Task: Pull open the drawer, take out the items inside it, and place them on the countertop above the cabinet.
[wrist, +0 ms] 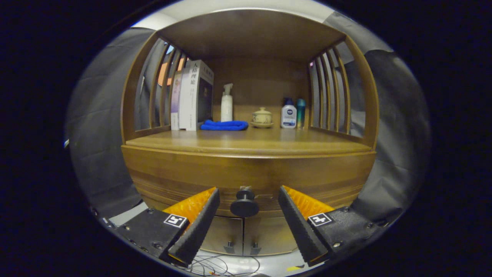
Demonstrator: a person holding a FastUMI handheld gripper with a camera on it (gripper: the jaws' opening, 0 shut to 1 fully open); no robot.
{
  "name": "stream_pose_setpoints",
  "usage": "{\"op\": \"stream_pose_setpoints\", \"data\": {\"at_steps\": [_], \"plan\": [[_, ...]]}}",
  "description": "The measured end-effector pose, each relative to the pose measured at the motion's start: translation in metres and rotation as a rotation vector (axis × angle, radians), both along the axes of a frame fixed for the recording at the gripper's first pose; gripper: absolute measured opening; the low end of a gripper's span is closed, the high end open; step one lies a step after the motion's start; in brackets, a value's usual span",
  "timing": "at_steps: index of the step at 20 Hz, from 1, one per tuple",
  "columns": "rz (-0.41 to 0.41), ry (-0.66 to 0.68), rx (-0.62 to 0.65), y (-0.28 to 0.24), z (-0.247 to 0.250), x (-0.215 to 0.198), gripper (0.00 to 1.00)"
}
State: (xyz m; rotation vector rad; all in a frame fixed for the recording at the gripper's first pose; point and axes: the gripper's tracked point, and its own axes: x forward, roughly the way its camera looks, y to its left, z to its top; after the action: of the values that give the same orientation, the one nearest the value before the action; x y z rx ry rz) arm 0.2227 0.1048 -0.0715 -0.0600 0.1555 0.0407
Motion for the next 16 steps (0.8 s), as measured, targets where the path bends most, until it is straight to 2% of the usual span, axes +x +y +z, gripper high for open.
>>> {"op": "stream_pose_setpoints", "data": {"at_steps": [3,11,16], "plan": [[-0.005,0.012,-0.027,0.003,-0.013,0.01,0.95],[-0.024,0.017,-0.023,0.003,-0.019,0.018,0.62],[-0.036,0.026,0.008,0.001,-0.02,0.016,0.48]]}}
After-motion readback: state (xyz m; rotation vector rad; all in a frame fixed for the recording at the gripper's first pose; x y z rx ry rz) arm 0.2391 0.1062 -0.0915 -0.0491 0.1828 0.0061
